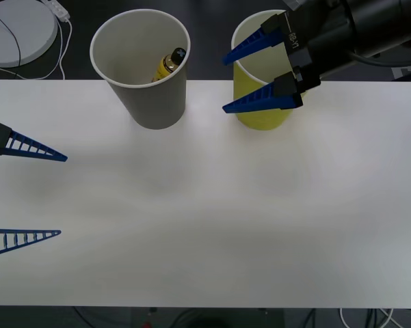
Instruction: Put the can into the green bin and the plastic bottle into the gray bin
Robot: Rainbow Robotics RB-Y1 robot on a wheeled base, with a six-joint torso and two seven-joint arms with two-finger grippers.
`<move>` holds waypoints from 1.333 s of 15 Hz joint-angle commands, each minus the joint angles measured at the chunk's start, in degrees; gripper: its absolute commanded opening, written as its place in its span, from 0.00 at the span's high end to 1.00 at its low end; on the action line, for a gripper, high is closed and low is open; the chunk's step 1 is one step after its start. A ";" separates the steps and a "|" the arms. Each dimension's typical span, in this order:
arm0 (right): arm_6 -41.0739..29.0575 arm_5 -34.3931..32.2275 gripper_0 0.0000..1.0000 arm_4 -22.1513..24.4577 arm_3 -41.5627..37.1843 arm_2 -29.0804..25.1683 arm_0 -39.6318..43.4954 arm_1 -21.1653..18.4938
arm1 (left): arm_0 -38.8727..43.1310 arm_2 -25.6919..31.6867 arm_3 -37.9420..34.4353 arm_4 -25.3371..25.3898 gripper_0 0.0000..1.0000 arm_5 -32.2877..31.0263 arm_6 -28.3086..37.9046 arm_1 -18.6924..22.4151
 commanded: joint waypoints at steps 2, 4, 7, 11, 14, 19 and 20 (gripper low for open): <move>4.57 0.17 0.00 -1.73 -5.21 -5.09 7.90 -4.07 | 0.00 0.00 0.00 0.00 0.00 0.00 0.00 0.00; 5.19 0.26 0.00 -1.55 -9.17 -10.54 14.66 -5.92 | 0.00 0.00 0.00 0.00 0.00 0.00 0.00 0.00; 6.42 0.26 0.00 -0.93 -14.26 -18.45 24.33 -8.03 | 0.00 0.00 0.00 0.00 0.00 0.00 0.00 0.00; 8.62 0.26 0.00 2.14 -19.89 -29.26 36.46 -8.38 | 0.00 0.00 0.00 0.00 0.00 0.00 0.00 0.00; 10.37 0.26 0.00 3.99 -23.58 -36.38 45.25 -8.47 | 0.00 0.00 0.00 0.00 0.00 0.00 0.00 0.00; 13.98 0.26 0.00 4.95 -28.24 -45.43 57.20 -8.38 | 0.00 0.00 0.00 0.00 0.00 0.00 0.00 0.00; 14.86 0.26 0.00 5.04 -28.85 -46.75 59.05 -8.38 | 0.00 0.00 0.00 0.00 0.00 0.00 0.00 0.00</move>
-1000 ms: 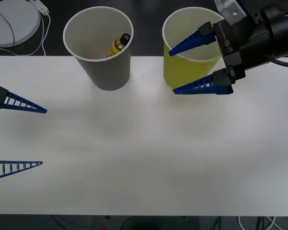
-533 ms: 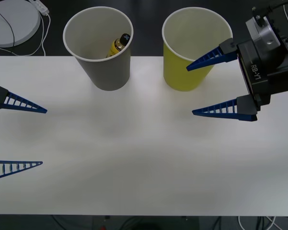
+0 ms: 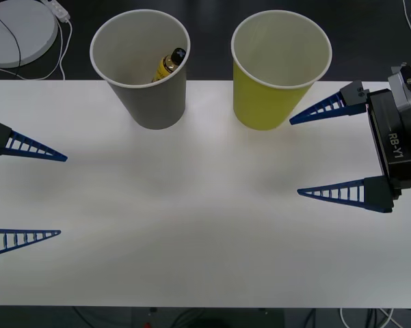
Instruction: Put the can into the green bin and the plastic bottle into the gray bin
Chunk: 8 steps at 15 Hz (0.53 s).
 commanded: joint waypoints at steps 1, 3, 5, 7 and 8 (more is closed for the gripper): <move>1.94 0.00 0.00 0.10 -1.59 -3.17 4.55 0.02 | 0.00 0.00 0.00 0.00 0.00 0.00 0.00 0.00; 3.26 0.00 0.00 0.10 -1.94 -3.87 6.22 0.02 | 0.00 0.00 0.00 0.00 0.00 0.00 0.00 0.00; 4.13 0.00 0.00 0.10 -1.85 -3.96 6.92 0.02 | 0.00 0.00 0.00 0.00 0.00 0.00 0.00 0.00; 4.84 0.00 0.00 0.19 -1.85 -4.31 7.54 0.11 | 0.00 0.00 0.00 0.00 0.00 0.00 0.00 0.00; 5.01 0.00 0.00 0.10 -1.85 -4.31 7.72 0.11 | 0.00 0.00 0.00 0.00 0.00 0.00 0.00 0.00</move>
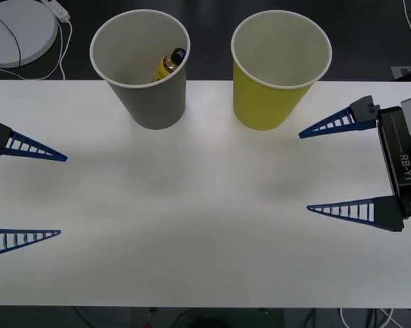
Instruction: Put the can into the green bin and the plastic bottle into the gray bin
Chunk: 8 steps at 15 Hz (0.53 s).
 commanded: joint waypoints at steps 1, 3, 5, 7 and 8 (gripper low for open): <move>0.58 0.08 0.00 -0.07 0.03 -0.07 0.32 0.07 | 0.00 0.00 0.00 0.00 0.00 0.00 0.00 0.00; 0.76 0.26 0.00 -0.33 0.03 -0.07 0.32 0.51 | 0.00 0.00 0.00 0.00 0.00 0.00 0.00 0.00; 0.58 0.26 0.00 -0.42 0.20 -0.07 0.32 0.77 | 0.00 0.00 0.00 0.00 0.00 0.00 0.00 0.00; 0.58 0.26 0.00 -0.42 0.20 -0.07 0.32 0.77 | 0.00 0.00 0.00 0.00 0.00 0.00 0.00 0.00; 0.58 0.26 0.00 -0.42 0.20 -0.07 0.32 0.77 | 0.00 0.00 0.00 0.00 0.00 0.00 0.00 0.00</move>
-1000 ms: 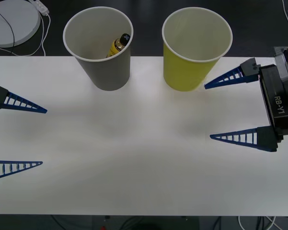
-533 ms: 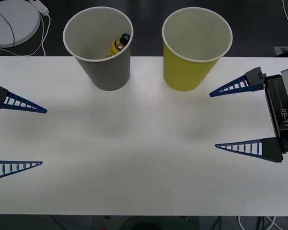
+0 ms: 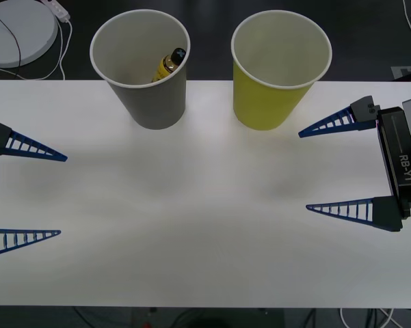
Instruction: Put the can into the green bin and the plastic bottle into the gray bin
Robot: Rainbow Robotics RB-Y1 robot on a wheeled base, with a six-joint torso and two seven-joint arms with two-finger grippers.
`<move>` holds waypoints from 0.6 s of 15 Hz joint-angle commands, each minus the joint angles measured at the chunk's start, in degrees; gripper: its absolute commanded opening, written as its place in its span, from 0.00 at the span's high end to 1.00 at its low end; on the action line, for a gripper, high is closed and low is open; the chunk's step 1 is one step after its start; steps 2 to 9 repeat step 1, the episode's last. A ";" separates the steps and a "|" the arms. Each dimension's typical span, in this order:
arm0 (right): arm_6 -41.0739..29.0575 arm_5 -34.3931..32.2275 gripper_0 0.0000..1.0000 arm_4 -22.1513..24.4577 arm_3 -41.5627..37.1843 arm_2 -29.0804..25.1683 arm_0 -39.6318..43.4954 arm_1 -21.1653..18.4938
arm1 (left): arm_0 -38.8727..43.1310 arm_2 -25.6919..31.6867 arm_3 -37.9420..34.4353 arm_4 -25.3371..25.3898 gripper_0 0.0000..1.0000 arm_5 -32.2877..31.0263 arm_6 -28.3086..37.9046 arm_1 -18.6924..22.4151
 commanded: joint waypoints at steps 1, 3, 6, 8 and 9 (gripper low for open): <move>-0.03 0.00 0.00 -0.02 0.02 0.00 -0.01 0.01 | 0.00 0.00 0.00 0.00 0.00 0.00 0.00 0.00; -0.03 0.00 0.00 -0.02 0.02 0.00 -0.01 0.01 | 0.00 0.00 0.00 0.00 0.00 0.00 0.00 0.00; -0.03 0.00 0.00 -0.02 0.02 0.00 -0.01 0.01 | 0.00 0.00 0.00 0.00 0.00 0.00 0.00 0.00; -0.03 0.00 0.00 -0.02 0.02 0.00 -0.01 0.01 | 0.00 0.00 0.00 0.00 0.00 0.00 0.00 0.00; -0.03 0.00 0.00 -0.02 0.02 0.00 -0.01 0.01 | 0.00 0.00 0.00 0.00 0.00 0.00 0.00 0.00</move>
